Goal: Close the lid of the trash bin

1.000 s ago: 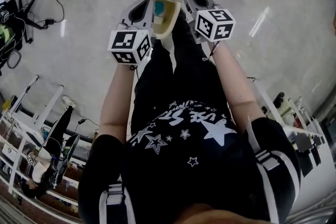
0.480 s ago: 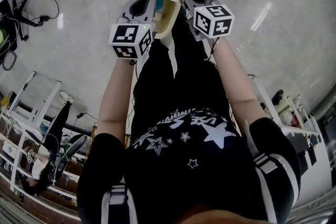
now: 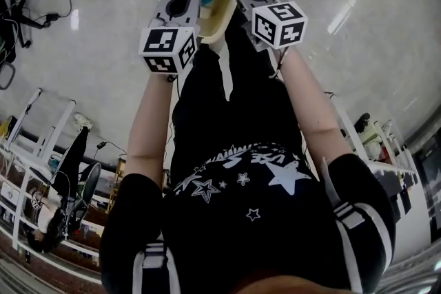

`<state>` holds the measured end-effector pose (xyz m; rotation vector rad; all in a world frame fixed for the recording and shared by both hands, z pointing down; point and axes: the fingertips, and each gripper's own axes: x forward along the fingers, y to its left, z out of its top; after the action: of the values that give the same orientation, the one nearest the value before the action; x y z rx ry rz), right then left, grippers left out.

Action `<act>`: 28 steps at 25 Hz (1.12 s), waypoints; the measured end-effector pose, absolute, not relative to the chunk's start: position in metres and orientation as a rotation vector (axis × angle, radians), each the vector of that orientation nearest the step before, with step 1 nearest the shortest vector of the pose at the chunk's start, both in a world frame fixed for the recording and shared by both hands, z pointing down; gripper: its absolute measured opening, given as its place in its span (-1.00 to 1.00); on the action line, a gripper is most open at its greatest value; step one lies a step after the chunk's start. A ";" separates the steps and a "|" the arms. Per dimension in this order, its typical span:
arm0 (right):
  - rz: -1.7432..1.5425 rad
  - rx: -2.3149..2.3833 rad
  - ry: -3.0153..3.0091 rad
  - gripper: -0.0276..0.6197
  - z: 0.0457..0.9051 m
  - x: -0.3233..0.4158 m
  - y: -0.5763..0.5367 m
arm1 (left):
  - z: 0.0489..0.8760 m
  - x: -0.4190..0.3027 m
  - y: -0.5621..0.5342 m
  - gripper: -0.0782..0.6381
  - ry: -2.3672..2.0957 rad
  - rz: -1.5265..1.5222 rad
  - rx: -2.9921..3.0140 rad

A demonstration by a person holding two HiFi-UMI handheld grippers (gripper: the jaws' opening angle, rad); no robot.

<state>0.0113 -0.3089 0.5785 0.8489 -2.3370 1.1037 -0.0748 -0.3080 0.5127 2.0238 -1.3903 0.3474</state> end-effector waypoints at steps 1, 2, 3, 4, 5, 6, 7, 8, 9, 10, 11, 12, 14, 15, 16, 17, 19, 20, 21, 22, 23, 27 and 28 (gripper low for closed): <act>1.106 0.843 -2.337 -0.90 0.579 0.009 -0.307 | 0.514 -0.078 -0.306 -0.75 -1.392 0.347 2.020; 1.111 0.837 -2.335 -0.90 0.581 0.006 -0.306 | 0.516 -0.081 -0.305 -0.75 -1.393 0.345 2.016; 1.119 0.834 -2.332 -0.90 0.582 0.003 -0.303 | 0.517 -0.084 -0.303 -0.75 -1.393 0.345 2.013; 1.126 0.832 -2.328 -0.90 0.584 0.001 -0.300 | 0.519 -0.086 -0.301 -0.75 -1.392 0.344 2.011; 1.132 0.828 -2.322 -0.90 0.585 0.000 -0.296 | 0.520 -0.087 -0.298 -0.75 -1.390 0.345 2.011; 1.133 0.817 -2.316 -0.90 0.586 -0.001 -0.290 | 0.520 -0.087 -0.294 -0.75 -1.389 0.345 2.012; 1.128 0.798 -2.308 -0.90 0.587 -0.003 -0.282 | 0.519 -0.086 -0.290 -0.75 -1.388 0.346 2.014; 1.119 0.776 -2.301 -0.90 0.587 -0.005 -0.273 | 0.518 -0.086 -0.286 -0.75 -1.388 0.346 2.015; 1.110 0.757 -2.297 -0.90 0.587 -0.007 -0.264 | 0.518 -0.086 -0.281 -0.75 -1.388 0.347 2.016; 1.102 0.743 -2.295 -0.90 0.588 -0.010 -0.256 | 0.519 -0.087 -0.277 -0.75 -1.388 0.348 2.016; 1.096 0.735 -2.292 -0.90 0.589 -0.014 -0.248 | 0.520 -0.089 -0.272 -0.75 -1.388 0.351 2.014; 1.091 0.732 -2.289 -0.90 0.591 -0.018 -0.242 | 0.522 -0.093 -0.269 -0.75 -1.388 0.353 2.011; 1.085 0.731 -2.278 -0.90 0.597 -0.025 -0.232 | 0.528 -0.102 -0.260 -0.75 -1.386 0.359 2.006; 1.087 0.733 -2.273 -0.90 0.600 -0.027 -0.227 | 0.531 -0.106 -0.256 -0.75 -1.384 0.362 2.004; 1.090 0.736 -2.268 -0.90 0.603 -0.029 -0.223 | 0.534 -0.109 -0.251 -0.75 -1.381 0.366 2.001; 1.094 0.740 -2.263 -0.90 0.606 -0.030 -0.218 | 0.537 -0.112 -0.245 -0.75 -1.377 0.372 1.999; 1.101 0.753 -2.255 -0.90 0.610 -0.030 -0.207 | 0.544 -0.115 -0.231 -0.75 -1.366 0.389 1.996; 1.106 0.759 -2.251 -0.90 0.613 -0.030 -0.201 | 0.548 -0.116 -0.224 -0.75 -1.360 0.398 1.995; 1.111 0.767 -2.247 -0.90 0.616 -0.031 -0.195 | 0.552 -0.117 -0.217 -0.75 -1.353 0.406 1.993; 1.117 0.775 -2.243 -0.90 0.619 -0.032 -0.189 | 0.556 -0.119 -0.211 -0.75 -1.346 0.414 1.991; 1.122 0.784 -2.238 -0.90 0.622 -0.034 -0.184 | 0.561 -0.121 -0.205 -0.75 -1.340 0.422 1.989; 1.144 0.822 -2.217 -0.90 0.640 -0.040 -0.161 | 0.585 -0.125 -0.180 -0.75 -1.300 0.457 1.980; 1.152 0.830 -2.210 -0.90 0.645 -0.042 -0.155 | 0.591 -0.125 -0.174 -0.75 -1.286 0.470 1.981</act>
<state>-0.0418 -0.1553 0.6454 0.8303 -2.2105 1.1518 -0.1255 -0.1741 0.5914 1.9814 -1.2859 0.4696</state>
